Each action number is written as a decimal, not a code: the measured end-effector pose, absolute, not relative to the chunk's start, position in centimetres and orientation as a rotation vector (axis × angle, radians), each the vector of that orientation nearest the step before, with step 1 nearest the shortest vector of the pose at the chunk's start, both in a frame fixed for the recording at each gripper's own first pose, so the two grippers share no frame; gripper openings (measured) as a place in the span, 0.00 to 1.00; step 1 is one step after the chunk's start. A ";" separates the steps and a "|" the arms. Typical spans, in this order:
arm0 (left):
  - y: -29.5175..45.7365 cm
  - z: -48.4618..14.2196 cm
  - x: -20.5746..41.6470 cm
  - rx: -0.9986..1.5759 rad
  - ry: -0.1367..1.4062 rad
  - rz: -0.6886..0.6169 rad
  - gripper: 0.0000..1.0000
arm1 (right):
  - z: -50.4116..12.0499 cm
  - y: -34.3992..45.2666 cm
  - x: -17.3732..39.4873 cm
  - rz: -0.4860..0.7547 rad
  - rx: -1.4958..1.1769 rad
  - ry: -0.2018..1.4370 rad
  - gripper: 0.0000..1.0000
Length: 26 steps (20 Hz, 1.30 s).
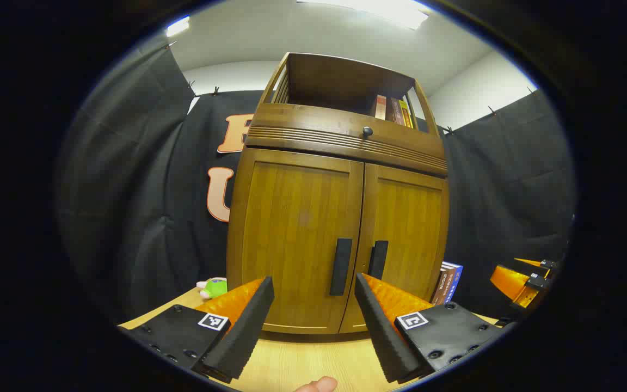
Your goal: Open the right door of the double-door shoe cabinet with the right hand, and open the left door with the left hand.
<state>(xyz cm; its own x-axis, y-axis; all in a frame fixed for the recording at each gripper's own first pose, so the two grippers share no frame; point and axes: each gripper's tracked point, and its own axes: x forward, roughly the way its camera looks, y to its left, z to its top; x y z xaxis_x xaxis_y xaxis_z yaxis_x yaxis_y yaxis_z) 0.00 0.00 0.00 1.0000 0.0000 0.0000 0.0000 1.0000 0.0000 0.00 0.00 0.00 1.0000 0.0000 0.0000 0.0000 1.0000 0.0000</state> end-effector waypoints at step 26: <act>2.3 0.2 -0.4 0.035 -0.021 0.055 0.96 | -0.2 2.6 1.0 0.034 0.001 0.011 0.94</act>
<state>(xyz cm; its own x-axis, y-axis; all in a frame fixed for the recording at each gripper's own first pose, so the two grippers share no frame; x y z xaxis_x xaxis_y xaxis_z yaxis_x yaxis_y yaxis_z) -0.39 2.32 0.17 0.9982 0.0549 0.0221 -0.0557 0.9978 0.0348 0.99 2.61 -0.23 0.9994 0.0337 -0.0108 -0.0337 0.9994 0.0016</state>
